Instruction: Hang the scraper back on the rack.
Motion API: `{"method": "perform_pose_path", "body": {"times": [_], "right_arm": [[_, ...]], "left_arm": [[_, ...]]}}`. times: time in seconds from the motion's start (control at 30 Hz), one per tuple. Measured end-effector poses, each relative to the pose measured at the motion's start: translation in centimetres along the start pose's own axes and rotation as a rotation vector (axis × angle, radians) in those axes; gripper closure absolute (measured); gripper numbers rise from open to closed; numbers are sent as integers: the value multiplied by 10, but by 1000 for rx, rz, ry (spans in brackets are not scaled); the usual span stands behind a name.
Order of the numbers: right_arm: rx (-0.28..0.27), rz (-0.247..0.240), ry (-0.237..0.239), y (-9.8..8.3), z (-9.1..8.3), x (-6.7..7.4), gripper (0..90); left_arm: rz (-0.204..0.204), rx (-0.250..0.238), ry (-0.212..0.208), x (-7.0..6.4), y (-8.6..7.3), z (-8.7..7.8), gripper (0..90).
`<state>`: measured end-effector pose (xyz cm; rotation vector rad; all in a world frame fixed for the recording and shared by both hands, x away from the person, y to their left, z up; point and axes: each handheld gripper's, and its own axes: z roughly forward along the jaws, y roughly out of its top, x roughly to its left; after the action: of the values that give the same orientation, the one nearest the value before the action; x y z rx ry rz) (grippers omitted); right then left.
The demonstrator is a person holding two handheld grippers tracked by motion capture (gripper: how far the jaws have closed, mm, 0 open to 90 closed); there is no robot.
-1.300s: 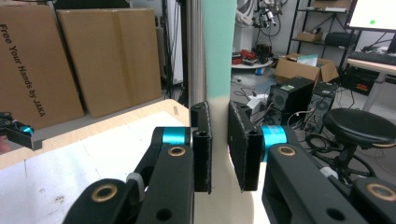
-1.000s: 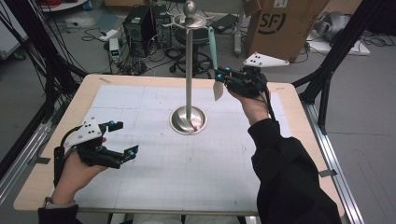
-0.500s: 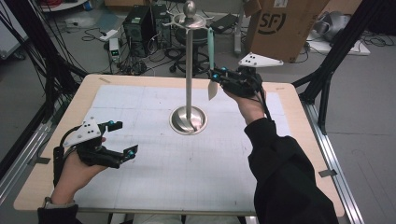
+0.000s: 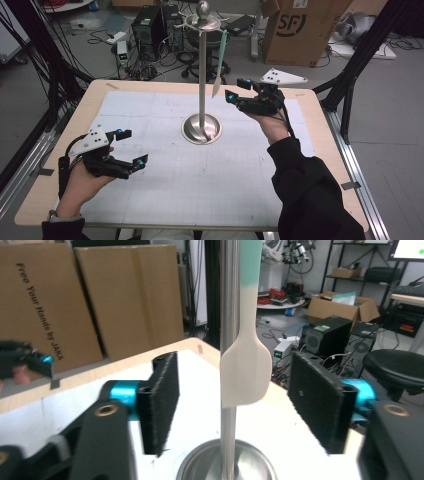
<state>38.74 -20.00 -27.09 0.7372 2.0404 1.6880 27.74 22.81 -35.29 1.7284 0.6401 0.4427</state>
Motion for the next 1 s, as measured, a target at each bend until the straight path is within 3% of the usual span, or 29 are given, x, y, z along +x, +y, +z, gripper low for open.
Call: {"method": "perform_pose_path", "body": {"times": [0.07,0.3,0.67,1.0], "right_arm": [[21,-12,0,-6,-3,-1,192],[52,-52,-15,-26,-18,5,6],[54,-61,9,-61,-50,13,6],[63,0,9,-103,-80,0,7]], "left_arm": [[-8,-8,-1,1,0,1,17],[-20,-23,-10,2,0,7,17],[-37,-60,-25,3,1,16,17],[-49,-75,-14,7,-1,18,17]]}}
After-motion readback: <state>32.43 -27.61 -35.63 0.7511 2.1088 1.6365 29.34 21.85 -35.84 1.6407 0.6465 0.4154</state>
